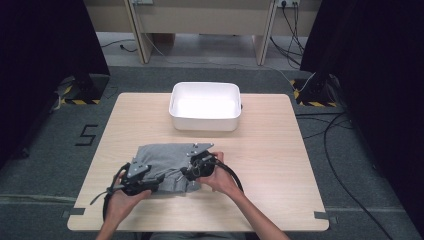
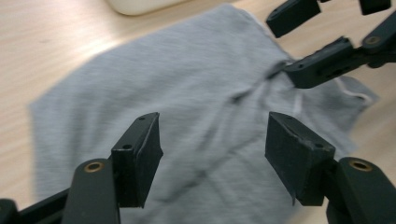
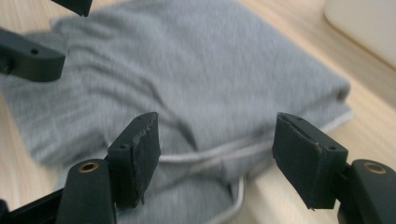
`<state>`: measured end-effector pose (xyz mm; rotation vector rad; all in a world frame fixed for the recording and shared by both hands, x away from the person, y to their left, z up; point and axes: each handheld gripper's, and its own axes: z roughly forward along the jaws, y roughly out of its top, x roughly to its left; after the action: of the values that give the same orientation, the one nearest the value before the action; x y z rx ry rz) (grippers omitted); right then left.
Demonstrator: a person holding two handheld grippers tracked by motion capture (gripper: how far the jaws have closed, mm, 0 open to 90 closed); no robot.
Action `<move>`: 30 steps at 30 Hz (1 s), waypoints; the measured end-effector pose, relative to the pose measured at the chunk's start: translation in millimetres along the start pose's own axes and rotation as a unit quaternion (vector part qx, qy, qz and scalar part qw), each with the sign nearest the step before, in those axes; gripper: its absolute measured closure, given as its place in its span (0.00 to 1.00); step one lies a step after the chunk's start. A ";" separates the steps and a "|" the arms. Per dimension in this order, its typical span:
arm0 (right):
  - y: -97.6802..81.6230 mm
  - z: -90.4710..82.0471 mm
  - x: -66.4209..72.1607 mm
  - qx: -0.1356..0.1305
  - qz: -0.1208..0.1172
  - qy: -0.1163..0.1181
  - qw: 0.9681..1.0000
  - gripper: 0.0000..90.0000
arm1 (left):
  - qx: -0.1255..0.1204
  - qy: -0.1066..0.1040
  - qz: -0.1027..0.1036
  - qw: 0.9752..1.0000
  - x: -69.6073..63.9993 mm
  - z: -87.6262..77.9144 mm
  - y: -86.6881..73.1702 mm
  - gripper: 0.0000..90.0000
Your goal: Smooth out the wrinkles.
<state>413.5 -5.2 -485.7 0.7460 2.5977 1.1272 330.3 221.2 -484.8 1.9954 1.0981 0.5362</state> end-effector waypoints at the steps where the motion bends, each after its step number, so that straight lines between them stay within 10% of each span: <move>1: -4.0 -1.5 1.4 -0.002 -0.002 -0.006 1.000 0.36 | 0.004 0.003 0.007 1.000 -5.8 2.5 -2.2 0.39; 5: -14.3 -5.2 6.3 0.014 -0.010 -0.014 1.000 0.36 | 0.003 0.039 0.033 0.999 -20.8 8.0 -11.0 0.39; 18: -24.9 4.4 19.6 0.034 -0.002 -0.017 0.999 0.38 | -0.002 0.059 0.046 0.997 -19.7 12.1 -19.6 0.43; 23: -19.4 19.9 17.1 0.019 0.039 -0.006 0.999 0.38 | 0.003 0.061 0.043 0.997 -0.4 12.7 -17.4 0.43; 30: 2.6 43.8 18.5 0.017 0.027 -0.010 0.999 0.38 | 0.003 0.052 0.034 0.998 36.2 11.9 -17.3 0.44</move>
<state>415.4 33.3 -513.6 0.8354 2.6014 1.0867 348.8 252.2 -506.0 2.0353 1.0982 0.6784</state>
